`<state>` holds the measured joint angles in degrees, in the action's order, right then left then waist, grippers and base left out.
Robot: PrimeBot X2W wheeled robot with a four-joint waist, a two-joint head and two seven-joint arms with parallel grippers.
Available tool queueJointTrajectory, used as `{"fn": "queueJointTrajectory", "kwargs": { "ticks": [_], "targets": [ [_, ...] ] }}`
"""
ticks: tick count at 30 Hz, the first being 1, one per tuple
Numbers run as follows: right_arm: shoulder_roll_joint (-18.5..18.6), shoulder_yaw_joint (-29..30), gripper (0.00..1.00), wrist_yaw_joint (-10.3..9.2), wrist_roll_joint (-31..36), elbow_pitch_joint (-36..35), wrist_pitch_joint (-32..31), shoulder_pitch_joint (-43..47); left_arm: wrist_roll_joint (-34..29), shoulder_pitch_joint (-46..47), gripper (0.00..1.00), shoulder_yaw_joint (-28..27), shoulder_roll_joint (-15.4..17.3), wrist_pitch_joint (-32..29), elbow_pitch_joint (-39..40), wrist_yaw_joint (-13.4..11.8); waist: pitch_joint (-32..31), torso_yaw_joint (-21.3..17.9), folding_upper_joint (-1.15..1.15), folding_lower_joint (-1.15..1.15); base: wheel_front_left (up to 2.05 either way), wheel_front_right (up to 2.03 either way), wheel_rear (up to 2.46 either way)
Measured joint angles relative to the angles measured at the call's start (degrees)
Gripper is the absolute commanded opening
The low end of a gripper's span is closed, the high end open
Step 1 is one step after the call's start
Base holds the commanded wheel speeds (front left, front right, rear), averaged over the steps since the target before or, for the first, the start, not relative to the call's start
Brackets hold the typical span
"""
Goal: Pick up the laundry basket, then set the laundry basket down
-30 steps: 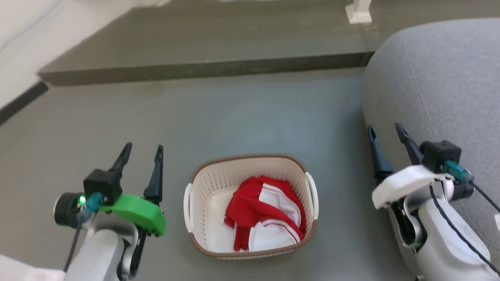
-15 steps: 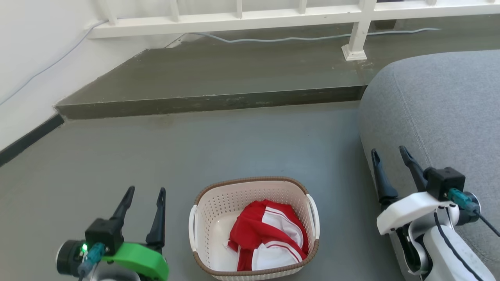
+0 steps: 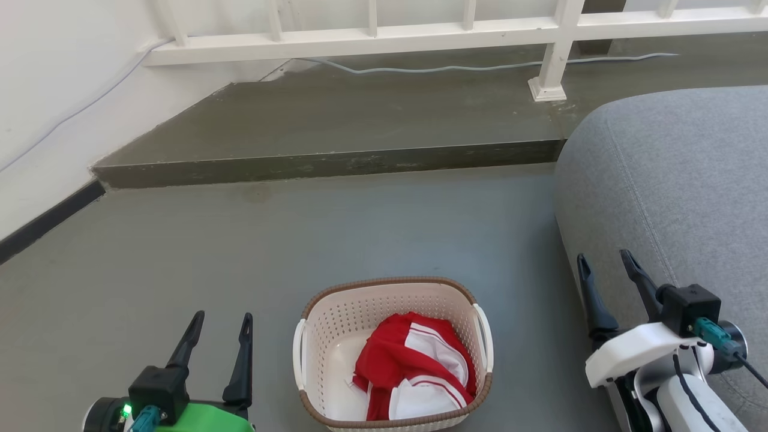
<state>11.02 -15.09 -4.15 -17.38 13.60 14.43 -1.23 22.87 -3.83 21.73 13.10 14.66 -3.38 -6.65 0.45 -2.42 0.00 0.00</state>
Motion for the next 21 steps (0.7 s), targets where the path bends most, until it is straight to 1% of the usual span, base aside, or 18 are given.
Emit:
{"fn": "queueJointTrajectory", "kwargs": {
  "ticks": [21],
  "targets": [
    [0.0, 0.9, 1.0, -0.08, 0.8, -2.9, 0.0, 3.1, -1.9, -3.6, 1.0, -2.7, -1.3, 0.0, 2.0, -0.2, -0.1, -0.5, 0.0, 0.0, 0.0, 0.0, 0.0]
  ]
}}
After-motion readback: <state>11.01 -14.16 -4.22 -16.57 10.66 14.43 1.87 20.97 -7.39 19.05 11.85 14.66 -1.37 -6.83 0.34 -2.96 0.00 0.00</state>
